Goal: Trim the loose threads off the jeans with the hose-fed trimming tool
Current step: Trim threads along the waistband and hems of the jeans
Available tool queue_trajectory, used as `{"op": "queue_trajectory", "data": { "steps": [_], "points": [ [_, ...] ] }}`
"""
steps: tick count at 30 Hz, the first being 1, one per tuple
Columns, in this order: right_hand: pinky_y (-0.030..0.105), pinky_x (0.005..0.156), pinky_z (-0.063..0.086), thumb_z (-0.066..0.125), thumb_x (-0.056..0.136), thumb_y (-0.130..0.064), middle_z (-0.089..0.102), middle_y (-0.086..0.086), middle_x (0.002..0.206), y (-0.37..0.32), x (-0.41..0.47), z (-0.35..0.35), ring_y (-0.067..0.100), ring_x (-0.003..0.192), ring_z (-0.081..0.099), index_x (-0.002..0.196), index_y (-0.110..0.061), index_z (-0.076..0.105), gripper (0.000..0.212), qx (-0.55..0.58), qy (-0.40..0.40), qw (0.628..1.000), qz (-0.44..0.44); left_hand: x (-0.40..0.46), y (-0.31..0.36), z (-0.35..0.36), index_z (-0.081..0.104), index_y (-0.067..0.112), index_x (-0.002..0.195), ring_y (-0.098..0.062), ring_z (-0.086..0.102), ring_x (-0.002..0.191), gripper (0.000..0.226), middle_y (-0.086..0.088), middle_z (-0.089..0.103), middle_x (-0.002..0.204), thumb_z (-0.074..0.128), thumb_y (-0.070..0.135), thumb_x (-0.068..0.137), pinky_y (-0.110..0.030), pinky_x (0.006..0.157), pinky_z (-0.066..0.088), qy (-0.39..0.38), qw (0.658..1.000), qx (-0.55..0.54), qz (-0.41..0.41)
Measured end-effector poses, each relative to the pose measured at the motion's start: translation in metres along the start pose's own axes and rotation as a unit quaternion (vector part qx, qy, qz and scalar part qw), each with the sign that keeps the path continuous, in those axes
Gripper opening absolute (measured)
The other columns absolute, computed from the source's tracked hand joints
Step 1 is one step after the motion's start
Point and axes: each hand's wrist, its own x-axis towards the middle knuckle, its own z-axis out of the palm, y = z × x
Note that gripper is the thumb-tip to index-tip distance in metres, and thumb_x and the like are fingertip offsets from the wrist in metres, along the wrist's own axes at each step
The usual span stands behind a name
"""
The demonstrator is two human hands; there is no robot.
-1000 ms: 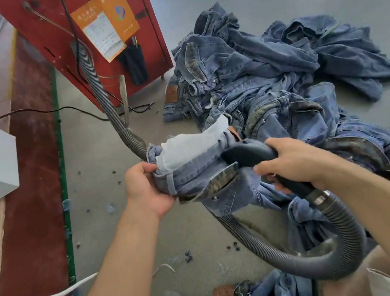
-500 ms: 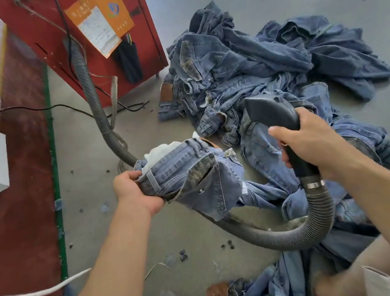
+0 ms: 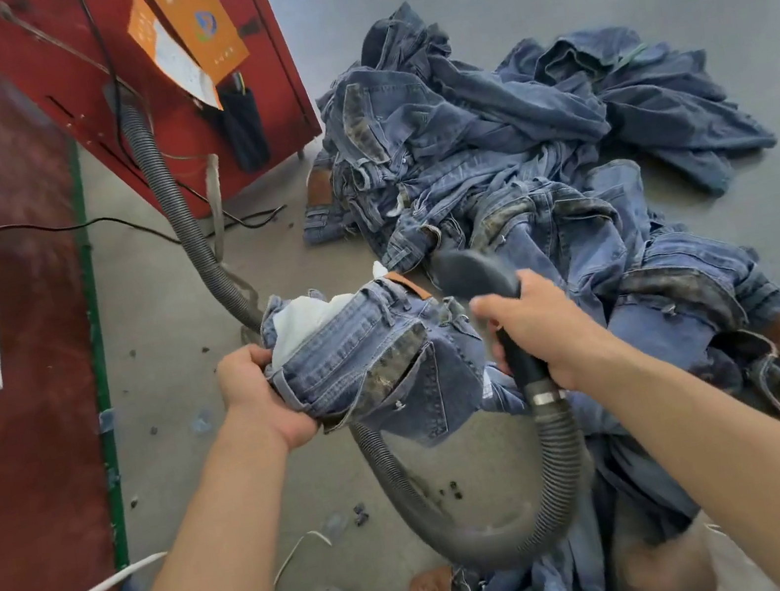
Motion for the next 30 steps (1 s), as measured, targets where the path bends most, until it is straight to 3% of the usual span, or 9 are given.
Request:
{"op": "queue_trajectory", "data": {
  "steps": [5,9,12,16,18,21,24,28,30],
  "points": [
    [0.039,0.051,0.052,0.07,0.091,-0.021,0.057,0.007,0.064,-0.021,-0.007,-0.016,0.026,0.052,0.055,0.111,-0.011,0.049,0.03,0.028,0.033,0.997,-0.066,0.017,0.009,-0.005,0.06,0.017,0.104,-0.034,0.066,0.104,0.024,-0.012,0.067,0.132,0.048,0.017,0.083,-0.051,0.088,0.049,0.053,0.985,0.161,-0.016],
    [0.038,0.048,0.052,0.067,0.089,-0.025,0.061,0.005,0.061,-0.005,-0.042,0.005,0.028,0.048,0.058,0.104,-0.021,0.049,0.024,-0.094,-0.039,0.989,-0.106,0.032,-0.009,0.003,0.047,0.006,0.119,-0.048,0.045,0.134,0.019,-0.019,0.046,0.131,0.036,0.001,0.104,-0.077,0.104,0.034,0.078,0.988,0.112,-0.073],
    [0.035,0.045,0.048,0.067,0.087,-0.026,0.06,-0.004,0.055,0.025,-0.065,0.029,0.019,0.045,0.057,0.1,-0.033,0.049,0.023,-0.143,-0.077,0.981,-0.109,0.029,0.008,0.047,0.048,-0.003,0.118,-0.042,0.045,0.133,0.022,-0.028,0.046,0.137,0.032,0.005,0.107,-0.063,0.114,0.034,-0.091,0.995,0.0,0.047],
    [0.028,0.045,0.049,0.065,0.086,-0.03,0.058,-0.008,0.057,0.048,-0.076,0.039,0.013,0.047,0.059,0.098,-0.04,0.047,0.024,-0.17,-0.079,0.978,-0.088,0.01,0.078,0.103,0.041,0.017,0.148,-0.016,0.051,0.13,0.042,-0.009,0.054,0.141,0.042,0.025,0.107,-0.054,0.119,0.036,-0.346,0.914,0.034,0.21],
    [0.03,0.047,0.051,0.064,0.087,-0.028,0.059,-0.007,0.057,0.05,-0.073,0.036,0.014,0.047,0.06,0.099,-0.039,0.046,0.024,-0.175,-0.075,0.978,-0.083,0.017,0.087,0.095,0.037,0.019,0.156,-0.013,0.057,0.129,0.053,0.001,0.058,0.145,0.047,0.024,0.104,-0.045,0.106,0.052,-0.244,0.919,0.128,0.284],
    [0.03,0.046,0.05,0.063,0.088,-0.028,0.06,-0.003,0.055,0.049,-0.057,0.029,0.017,0.045,0.06,0.098,-0.038,0.045,0.023,-0.171,-0.053,0.981,-0.079,0.055,0.035,0.035,0.069,0.012,0.117,-0.028,0.067,0.11,0.027,-0.003,0.075,0.109,0.048,0.013,0.1,-0.038,0.087,0.051,0.081,0.899,0.279,0.327],
    [0.035,0.048,0.051,0.062,0.088,-0.027,0.061,0.003,0.056,0.049,-0.039,0.026,0.022,0.046,0.06,0.102,-0.029,0.046,0.021,-0.14,-0.021,0.988,-0.056,0.079,-0.059,-0.058,0.069,-0.005,0.115,-0.043,0.063,0.117,0.028,-0.028,0.068,0.122,0.049,0.006,0.099,-0.041,0.084,0.051,0.186,0.777,0.584,0.143],
    [0.042,0.052,0.051,0.062,0.09,-0.02,0.056,0.005,0.057,0.048,-0.018,0.022,0.026,0.046,0.054,0.104,-0.019,0.047,0.021,-0.063,0.01,0.997,-0.032,0.051,-0.163,-0.107,0.064,-0.004,0.122,-0.032,0.066,0.106,0.036,-0.025,0.065,0.131,0.056,0.024,0.101,-0.024,0.069,0.052,-0.202,0.434,0.862,-0.165],
    [0.042,0.052,0.051,0.062,0.09,-0.018,0.055,0.006,0.057,0.047,-0.014,0.023,0.027,0.045,0.054,0.104,-0.017,0.048,0.02,-0.049,0.022,0.998,-0.039,0.04,-0.197,-0.105,0.063,0.009,0.115,-0.024,0.062,0.103,0.045,-0.021,0.063,0.135,0.07,0.043,0.087,-0.019,0.073,0.051,-0.224,0.46,0.826,-0.236]
  ]
}}
